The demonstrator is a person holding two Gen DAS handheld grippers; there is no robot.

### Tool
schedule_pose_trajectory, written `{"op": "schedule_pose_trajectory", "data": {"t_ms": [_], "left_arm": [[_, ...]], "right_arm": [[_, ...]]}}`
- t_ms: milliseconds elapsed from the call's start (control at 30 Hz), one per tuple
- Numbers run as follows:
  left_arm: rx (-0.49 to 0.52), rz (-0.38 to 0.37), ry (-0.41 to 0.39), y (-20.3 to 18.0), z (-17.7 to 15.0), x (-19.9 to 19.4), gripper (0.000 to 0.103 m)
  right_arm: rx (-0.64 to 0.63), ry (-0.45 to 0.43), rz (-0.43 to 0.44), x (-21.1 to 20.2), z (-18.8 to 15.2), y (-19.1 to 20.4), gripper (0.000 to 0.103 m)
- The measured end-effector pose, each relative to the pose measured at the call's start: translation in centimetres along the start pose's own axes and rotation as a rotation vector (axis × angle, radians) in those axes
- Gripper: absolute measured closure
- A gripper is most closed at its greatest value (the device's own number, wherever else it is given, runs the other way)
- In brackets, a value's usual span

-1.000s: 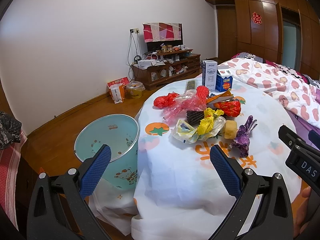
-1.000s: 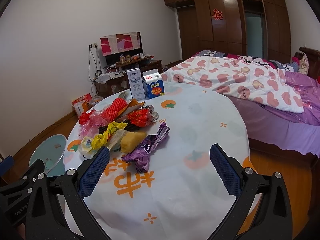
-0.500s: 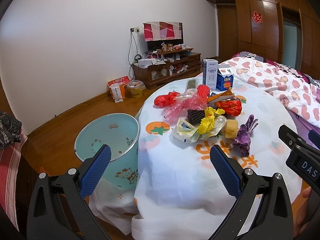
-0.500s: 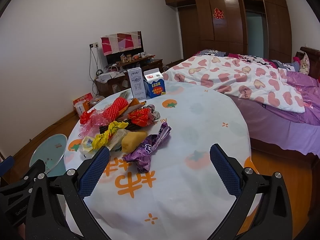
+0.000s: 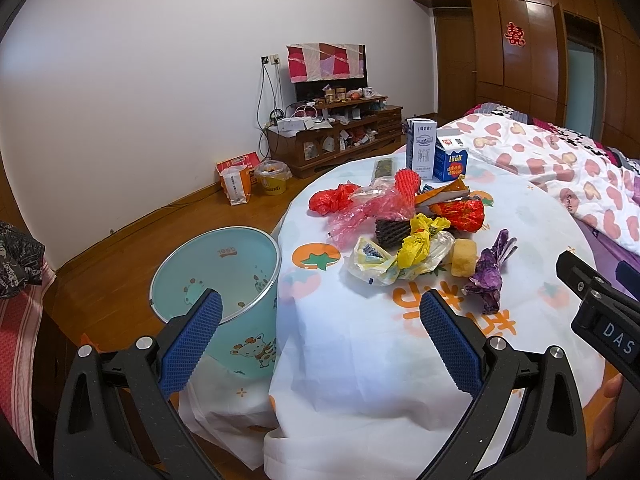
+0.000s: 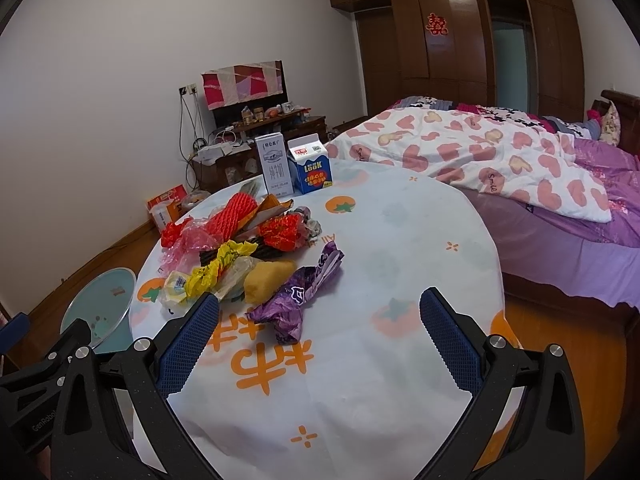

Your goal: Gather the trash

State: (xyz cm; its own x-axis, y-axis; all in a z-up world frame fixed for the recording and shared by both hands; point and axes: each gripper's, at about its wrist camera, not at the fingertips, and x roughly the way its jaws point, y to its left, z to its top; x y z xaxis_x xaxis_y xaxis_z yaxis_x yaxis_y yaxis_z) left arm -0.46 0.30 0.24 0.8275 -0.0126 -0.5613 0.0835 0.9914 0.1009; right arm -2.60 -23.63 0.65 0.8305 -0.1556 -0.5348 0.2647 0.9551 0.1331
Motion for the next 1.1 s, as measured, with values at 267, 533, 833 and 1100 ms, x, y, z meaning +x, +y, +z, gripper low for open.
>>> {"op": "schedule_pose_trajectory", "data": {"t_ms": [267,533,833,1100], "left_arm": [[-0.002,0.002,0.005,0.4,-0.2,0.1,0.006],[0.004,0.008,0.020,0.5,-0.5,0.8,0.006],[0.014,-0.001,0.067,0.1,-0.8,2.3,0.006],[0.032,0.007,0.145,-0.2,-2.0,5.8,0.007]], "right_arm": [[0.000,0.003,0.000,0.1,-0.1,0.1,0.004],[0.002,0.011,0.002,0.5,-0.4,0.3,0.004],[0.023,0.041,0.005,1.9,-0.7,-0.7,0.005],[0.056,0.126,0.041,5.8,-0.1,-2.3,0.028]]}}
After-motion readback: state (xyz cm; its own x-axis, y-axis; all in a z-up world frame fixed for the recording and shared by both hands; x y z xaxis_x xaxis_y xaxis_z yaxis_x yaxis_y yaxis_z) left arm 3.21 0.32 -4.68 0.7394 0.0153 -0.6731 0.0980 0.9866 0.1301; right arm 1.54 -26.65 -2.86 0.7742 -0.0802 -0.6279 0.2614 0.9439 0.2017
